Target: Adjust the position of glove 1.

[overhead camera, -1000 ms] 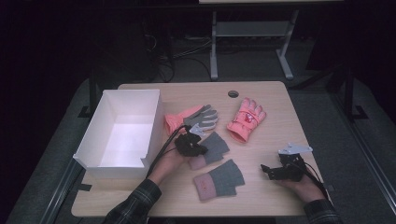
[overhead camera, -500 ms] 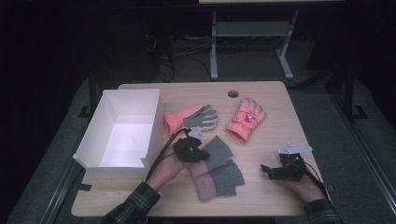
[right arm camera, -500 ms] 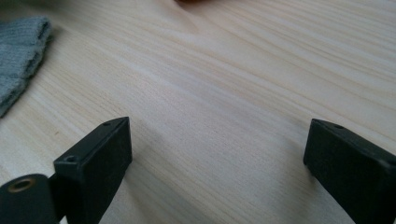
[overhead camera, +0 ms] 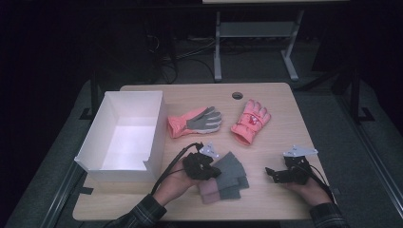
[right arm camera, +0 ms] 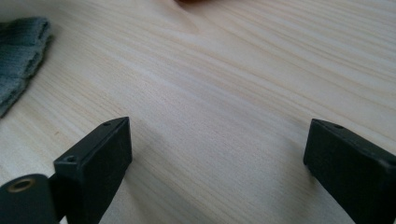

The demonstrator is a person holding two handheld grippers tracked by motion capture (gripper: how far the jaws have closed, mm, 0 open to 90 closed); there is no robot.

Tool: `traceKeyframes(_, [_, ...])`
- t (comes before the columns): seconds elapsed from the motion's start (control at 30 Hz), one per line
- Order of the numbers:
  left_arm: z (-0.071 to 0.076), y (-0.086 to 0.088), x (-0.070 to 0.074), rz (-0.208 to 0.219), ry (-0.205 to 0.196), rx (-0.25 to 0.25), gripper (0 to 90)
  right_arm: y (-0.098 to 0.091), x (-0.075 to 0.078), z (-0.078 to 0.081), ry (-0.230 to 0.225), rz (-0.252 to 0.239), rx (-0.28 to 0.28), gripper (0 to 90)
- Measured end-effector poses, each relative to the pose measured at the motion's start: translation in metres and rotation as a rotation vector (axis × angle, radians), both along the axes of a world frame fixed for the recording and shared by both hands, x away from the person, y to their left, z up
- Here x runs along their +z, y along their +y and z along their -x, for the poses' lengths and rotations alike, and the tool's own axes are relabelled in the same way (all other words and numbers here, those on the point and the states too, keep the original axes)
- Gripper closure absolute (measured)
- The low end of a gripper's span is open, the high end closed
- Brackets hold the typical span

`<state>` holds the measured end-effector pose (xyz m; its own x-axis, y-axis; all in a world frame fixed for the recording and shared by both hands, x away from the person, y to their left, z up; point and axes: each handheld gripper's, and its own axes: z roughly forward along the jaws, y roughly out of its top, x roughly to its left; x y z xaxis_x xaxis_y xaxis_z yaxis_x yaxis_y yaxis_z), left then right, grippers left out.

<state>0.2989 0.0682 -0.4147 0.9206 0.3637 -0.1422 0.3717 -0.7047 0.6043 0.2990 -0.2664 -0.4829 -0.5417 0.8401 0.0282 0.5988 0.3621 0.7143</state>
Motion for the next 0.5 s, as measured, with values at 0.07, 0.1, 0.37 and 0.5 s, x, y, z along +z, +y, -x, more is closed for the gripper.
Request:
traceKeyframes(0.07, [0.004,-0.003,-0.002,0.002,0.005,-0.002,86.2,0.000,0.000,0.000,0.000,0.000,0.000,7.2])
traceKeyframes(0.1, [0.006,-0.004,-0.002,-0.004,0.004,-0.008,86.2,0.000,0.000,0.000,0.000,0.000,0.000,7.2])
traceKeyframes(0.37, [0.011,-0.014,-0.010,-0.042,0.007,-0.023,86.1,0.000,0.000,0.000,0.000,0.000,0.000,7.2])
traceKeyframes(0.5, [0.012,-0.016,-0.014,-0.058,0.019,-0.040,85.9,0.000,0.000,0.000,0.000,0.000,0.000,7.2])
